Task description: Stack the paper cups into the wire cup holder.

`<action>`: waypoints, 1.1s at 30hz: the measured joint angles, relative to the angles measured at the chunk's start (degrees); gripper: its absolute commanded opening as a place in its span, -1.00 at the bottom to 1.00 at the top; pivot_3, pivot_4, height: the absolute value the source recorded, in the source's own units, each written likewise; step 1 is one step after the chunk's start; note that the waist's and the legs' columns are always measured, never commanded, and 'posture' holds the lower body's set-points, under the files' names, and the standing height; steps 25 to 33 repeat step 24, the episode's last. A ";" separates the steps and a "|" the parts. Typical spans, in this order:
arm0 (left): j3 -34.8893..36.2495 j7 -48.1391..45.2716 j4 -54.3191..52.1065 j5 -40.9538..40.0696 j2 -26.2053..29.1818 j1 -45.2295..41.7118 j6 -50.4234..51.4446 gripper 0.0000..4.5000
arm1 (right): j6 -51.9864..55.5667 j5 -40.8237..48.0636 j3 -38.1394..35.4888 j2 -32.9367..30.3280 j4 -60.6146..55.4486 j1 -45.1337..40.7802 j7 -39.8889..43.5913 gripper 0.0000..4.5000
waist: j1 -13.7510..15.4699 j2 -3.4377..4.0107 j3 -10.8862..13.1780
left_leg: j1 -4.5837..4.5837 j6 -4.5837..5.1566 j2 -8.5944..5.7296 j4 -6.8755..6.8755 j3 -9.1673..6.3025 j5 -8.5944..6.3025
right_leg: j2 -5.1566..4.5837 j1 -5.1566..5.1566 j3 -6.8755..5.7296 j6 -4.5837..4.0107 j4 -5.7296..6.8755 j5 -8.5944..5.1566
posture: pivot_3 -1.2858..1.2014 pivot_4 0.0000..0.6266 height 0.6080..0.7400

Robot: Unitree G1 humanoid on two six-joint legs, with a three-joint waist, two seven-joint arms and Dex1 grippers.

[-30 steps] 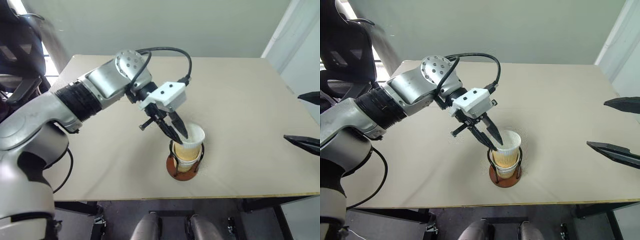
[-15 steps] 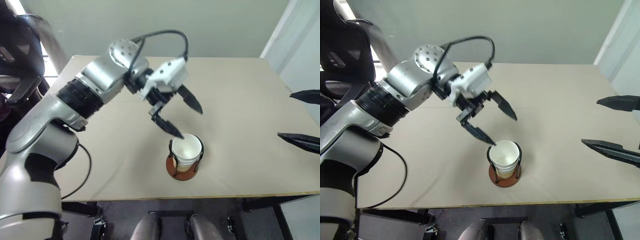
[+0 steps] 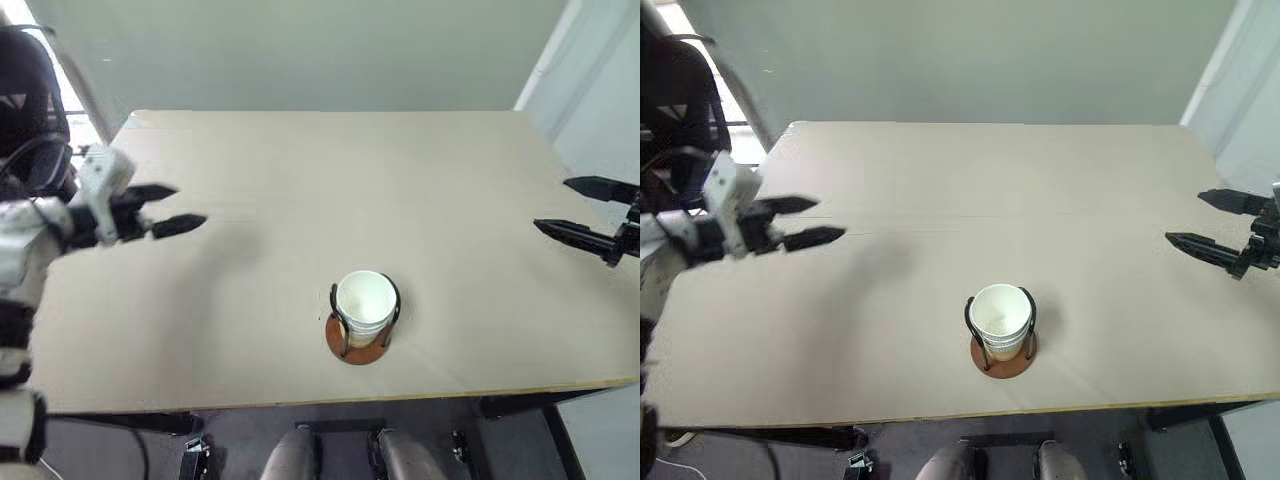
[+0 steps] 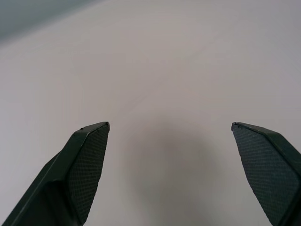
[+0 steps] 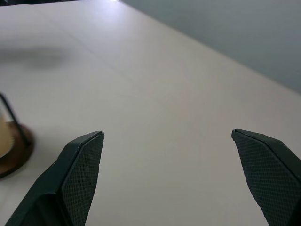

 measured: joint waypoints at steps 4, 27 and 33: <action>11.74 -0.86 -8.82 -1.68 1.94 14.94 5.90 0.98 | -3.14 -1.92 5.07 -0.43 7.26 -5.80 6.62 1.00 | 0.49 -0.08 -0.02 | 0.03 -0.08 -0.03 -0.09 -0.03 0.03 | -0.04 -0.06 -0.01 -0.37 0.07 -0.07 | 0.03 -0.52 1.00; 51.02 -17.39 -27.56 0.26 1.91 50.02 21.87 0.98 | -15.51 -10.98 19.76 -2.80 35.29 -28.63 24.68 1.00 | -0.52 -0.25 0.02 | 0.53 -0.08 0.19 -0.28 -0.14 -0.12 | 0.17 -0.31 -0.05 -2.14 1.02 0.21 | 0.03 -0.52 1.00; 51.02 -17.39 -27.56 0.26 1.91 50.02 21.87 0.98 | -15.51 -10.98 19.76 -2.80 35.29 -28.63 24.68 1.00 | -0.52 -0.25 0.02 | 0.53 -0.08 0.19 -0.28 -0.14 -0.12 | 0.17 -0.31 -0.05 -2.14 1.02 0.21 | 0.03 -0.52 1.00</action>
